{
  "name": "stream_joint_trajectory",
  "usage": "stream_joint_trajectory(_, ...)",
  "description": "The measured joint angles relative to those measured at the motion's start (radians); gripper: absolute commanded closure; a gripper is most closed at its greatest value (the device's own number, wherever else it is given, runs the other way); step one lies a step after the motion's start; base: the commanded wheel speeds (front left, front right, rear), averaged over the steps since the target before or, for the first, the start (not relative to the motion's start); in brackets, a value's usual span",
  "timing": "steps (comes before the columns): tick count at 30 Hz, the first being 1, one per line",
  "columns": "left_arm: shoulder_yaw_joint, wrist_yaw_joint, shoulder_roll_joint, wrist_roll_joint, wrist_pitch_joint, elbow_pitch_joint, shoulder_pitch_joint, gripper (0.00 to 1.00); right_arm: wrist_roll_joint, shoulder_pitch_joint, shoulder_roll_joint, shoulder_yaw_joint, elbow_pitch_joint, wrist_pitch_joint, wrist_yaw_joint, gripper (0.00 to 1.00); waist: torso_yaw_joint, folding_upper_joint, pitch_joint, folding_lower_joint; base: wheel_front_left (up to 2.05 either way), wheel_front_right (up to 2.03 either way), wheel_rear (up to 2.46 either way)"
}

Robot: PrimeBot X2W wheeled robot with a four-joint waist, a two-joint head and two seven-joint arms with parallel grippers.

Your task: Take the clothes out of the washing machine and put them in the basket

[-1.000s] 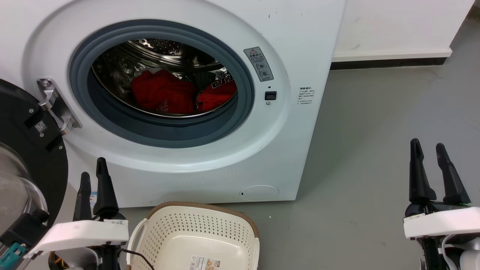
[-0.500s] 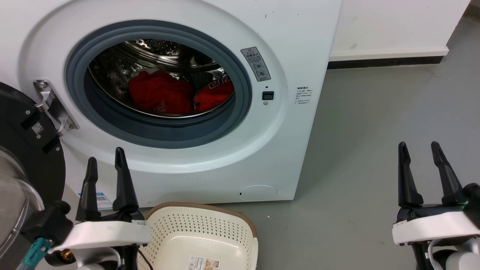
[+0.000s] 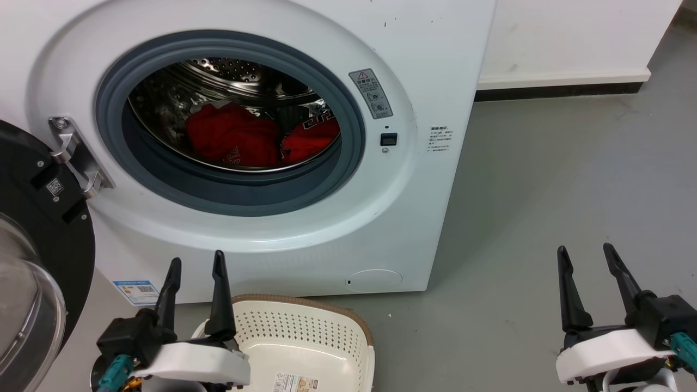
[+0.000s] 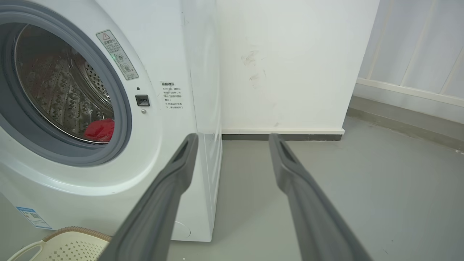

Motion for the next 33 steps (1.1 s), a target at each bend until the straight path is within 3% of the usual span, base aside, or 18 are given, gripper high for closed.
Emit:
stream_joint_trajectory(9,-0.030,-0.021,0.012,0.085,-0.020,0.057,0.004,0.00,-0.073,-0.002,0.000,0.000,-0.005,-0.018,0.000,0.00,-0.004,0.0000,0.002,0.0000,0.00,0.00,0.00)
stream_joint_trajectory(15,-0.071,-0.006,0.031,0.175,-0.038,0.065,0.004,0.00,-0.142,-0.001,0.000,0.003,-0.015,-0.035,0.000,0.00,-0.005,0.0000,0.002,0.0000,0.00,0.00,0.00)
stream_joint_trajectory(24,-0.085,0.000,0.031,0.211,-0.052,0.060,0.005,0.00,-0.215,0.001,0.000,0.012,-0.023,-0.053,0.000,0.00,-0.005,0.0000,0.004,0.0000,0.00,0.00,0.00)
stream_joint_trajectory(26,-0.066,-0.018,0.027,0.212,-0.060,0.061,0.010,0.00,-0.240,0.001,0.000,0.016,-0.024,-0.061,0.000,0.00,-0.005,0.0000,0.008,0.0000,0.00,0.00,0.00)
stream_joint_trajectory(33,-0.052,-0.042,0.015,0.275,-0.073,0.059,0.018,0.00,-0.125,0.001,-0.001,0.012,0.009,-0.072,0.000,0.00,-0.005,0.0000,0.015,0.0000,0.00,0.00,0.00)
